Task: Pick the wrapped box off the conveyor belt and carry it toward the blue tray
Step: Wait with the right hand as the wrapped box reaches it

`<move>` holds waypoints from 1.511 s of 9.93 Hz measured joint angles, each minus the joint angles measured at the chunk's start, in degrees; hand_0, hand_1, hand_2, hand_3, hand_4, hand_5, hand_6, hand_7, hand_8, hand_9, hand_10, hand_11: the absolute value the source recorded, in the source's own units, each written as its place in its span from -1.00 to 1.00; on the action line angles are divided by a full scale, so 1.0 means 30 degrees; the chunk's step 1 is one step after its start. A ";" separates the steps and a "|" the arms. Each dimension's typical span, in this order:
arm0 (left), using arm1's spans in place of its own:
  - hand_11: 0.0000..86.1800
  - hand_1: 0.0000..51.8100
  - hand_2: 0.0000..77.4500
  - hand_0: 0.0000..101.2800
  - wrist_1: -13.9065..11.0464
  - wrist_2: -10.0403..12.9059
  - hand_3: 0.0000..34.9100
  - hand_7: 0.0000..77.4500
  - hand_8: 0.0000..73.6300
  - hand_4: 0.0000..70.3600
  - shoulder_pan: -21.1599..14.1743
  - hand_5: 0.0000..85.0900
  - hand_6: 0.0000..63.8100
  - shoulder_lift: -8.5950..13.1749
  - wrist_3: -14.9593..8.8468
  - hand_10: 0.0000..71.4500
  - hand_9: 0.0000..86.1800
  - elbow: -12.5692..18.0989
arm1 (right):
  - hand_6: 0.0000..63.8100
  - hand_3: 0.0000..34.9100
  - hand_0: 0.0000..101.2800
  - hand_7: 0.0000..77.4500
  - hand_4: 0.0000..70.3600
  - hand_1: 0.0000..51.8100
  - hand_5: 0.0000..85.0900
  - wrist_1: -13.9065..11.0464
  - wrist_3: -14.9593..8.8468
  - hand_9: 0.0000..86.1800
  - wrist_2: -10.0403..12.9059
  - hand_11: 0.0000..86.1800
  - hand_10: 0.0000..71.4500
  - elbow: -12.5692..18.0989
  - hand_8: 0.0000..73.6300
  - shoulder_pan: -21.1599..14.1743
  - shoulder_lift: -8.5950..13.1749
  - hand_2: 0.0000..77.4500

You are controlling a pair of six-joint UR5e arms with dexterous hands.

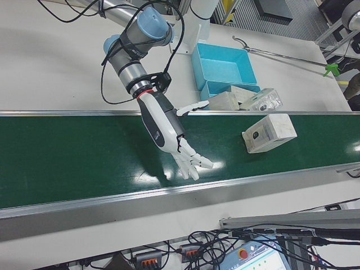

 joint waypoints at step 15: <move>-0.99 -1.00 -0.99 -1.00 0.0000 0.0000 -1.00 -0.99 -0.99 -1.00 0.0001 -0.97 -1.00 -0.0001 -0.0001 -0.98 -0.99 0.0000 | -0.81 -1.00 -0.09 -0.56 -0.75 -0.62 -0.72 0.1663 0.0409 -0.89 0.0032 -0.99 -1.00 -0.1196 -0.88 -0.0437 -0.0065 -0.82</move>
